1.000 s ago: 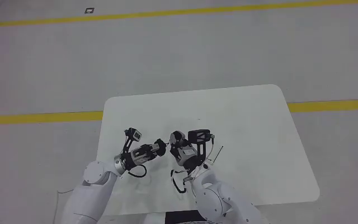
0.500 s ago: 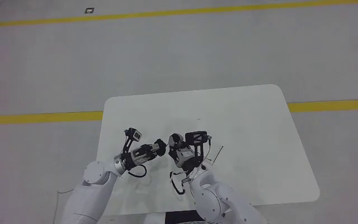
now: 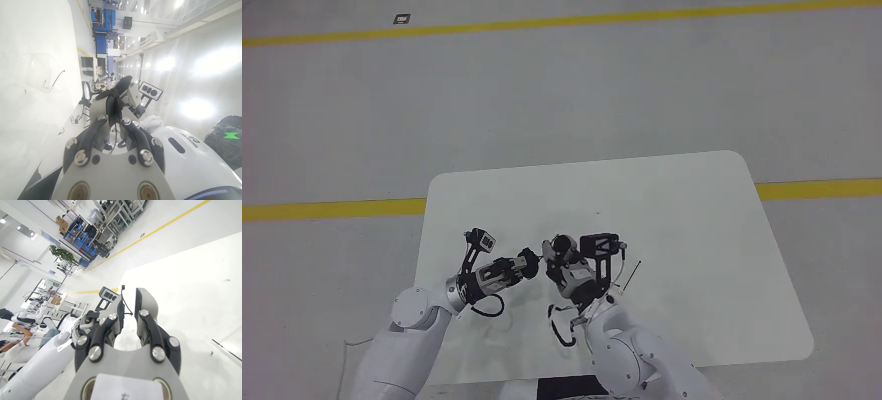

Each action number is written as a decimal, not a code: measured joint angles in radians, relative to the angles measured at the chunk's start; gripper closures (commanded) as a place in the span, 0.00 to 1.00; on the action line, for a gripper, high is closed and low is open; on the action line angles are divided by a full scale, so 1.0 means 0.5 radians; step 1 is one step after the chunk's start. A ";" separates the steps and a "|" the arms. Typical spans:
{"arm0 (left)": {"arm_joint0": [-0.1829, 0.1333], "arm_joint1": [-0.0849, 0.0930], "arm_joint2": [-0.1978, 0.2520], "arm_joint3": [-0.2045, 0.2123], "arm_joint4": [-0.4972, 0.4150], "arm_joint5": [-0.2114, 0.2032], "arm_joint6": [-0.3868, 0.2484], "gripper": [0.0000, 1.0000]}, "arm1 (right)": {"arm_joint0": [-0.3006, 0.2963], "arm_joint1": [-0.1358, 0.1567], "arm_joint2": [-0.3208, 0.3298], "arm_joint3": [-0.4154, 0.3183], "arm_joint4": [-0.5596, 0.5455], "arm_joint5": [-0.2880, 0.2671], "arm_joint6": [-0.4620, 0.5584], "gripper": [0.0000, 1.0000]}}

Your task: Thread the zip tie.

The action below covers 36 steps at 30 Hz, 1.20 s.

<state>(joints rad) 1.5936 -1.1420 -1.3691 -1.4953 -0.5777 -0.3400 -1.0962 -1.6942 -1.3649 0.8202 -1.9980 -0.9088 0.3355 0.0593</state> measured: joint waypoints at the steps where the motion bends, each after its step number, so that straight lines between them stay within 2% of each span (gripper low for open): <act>1: 0.000 0.000 0.000 0.000 0.000 0.000 0.000 1.00 | -0.013 0.006 0.011 -0.021 0.013 -0.015 -0.003 0.00; 8: 0.000 0.000 0.000 0.000 0.000 0.000 0.000 1.00 | -0.131 0.048 0.117 -0.143 0.111 -0.155 0.124 0.00; 16: 0.000 0.000 0.000 0.001 -0.001 0.001 0.001 1.00 | -0.133 0.048 0.121 -0.146 0.113 -0.156 0.129 0.00; 18: -0.002 -0.001 0.002 0.010 -0.020 0.016 0.041 1.00 | -0.146 0.044 0.137 -0.144 0.157 -0.182 0.099 0.00; 19: 0.001 -0.002 0.000 0.020 -0.055 0.025 0.069 1.00 | -0.162 0.042 0.169 -0.128 0.255 -0.223 0.062 0.00; 21: 0.009 -0.001 -0.013 0.047 -0.175 0.043 0.049 1.00 | -0.193 0.043 0.226 -0.091 0.472 -0.316 0.028 0.00; 24: 0.005 0.007 -0.054 0.122 -0.363 0.075 -0.067 1.00 | -0.255 0.050 0.326 -0.015 0.859 -0.520 0.032 0.00; 28: -0.019 0.014 -0.078 0.224 -0.604 0.156 -0.282 1.00 | -0.305 0.059 0.424 0.107 1.353 -0.787 0.139 0.00; 31: -0.046 0.019 -0.079 0.290 -0.695 0.217 -0.410 1.00 | -0.299 0.059 0.448 0.194 1.622 -0.859 0.218 0.00; 36: -0.104 0.023 -0.043 0.383 -0.738 0.298 -0.525 1.00 | -0.242 0.046 0.421 0.301 2.027 -0.945 0.329 0.00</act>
<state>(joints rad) 1.5416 -1.1303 -1.3905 -1.3039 -0.9466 -0.1908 -1.3589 -1.8151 -1.3417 1.0308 -1.8474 0.1048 -0.1368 0.2237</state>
